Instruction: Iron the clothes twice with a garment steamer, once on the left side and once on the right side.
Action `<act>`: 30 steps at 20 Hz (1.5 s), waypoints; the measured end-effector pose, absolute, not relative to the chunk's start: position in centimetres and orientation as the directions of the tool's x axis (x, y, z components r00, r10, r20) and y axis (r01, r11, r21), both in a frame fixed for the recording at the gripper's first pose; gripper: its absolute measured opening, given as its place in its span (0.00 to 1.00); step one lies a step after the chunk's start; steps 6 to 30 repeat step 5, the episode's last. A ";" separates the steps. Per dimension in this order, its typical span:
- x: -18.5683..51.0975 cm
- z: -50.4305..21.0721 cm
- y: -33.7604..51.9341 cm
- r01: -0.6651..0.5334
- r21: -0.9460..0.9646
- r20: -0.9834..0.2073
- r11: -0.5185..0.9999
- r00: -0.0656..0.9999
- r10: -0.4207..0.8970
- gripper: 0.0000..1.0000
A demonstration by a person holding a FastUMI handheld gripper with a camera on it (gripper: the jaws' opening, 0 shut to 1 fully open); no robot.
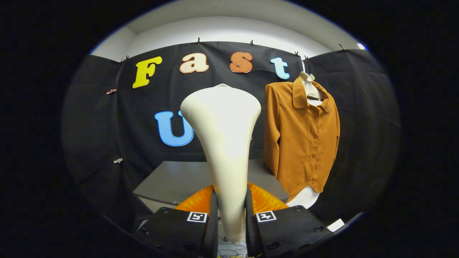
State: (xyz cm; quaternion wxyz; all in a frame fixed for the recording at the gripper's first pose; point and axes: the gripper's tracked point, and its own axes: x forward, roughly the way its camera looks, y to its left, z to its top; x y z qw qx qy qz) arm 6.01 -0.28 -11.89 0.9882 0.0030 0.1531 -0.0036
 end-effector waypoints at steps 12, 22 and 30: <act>6.4 -12.2 -0.3 0.001 0.006 -0.315 1.000 0.949 0.001 0.34; 6.4 -12.2 -0.3 0.001 0.006 -0.315 1.000 0.949 0.001 0.34; 6.4 -12.2 -0.3 0.001 0.006 -0.315 1.000 0.949 0.001 0.34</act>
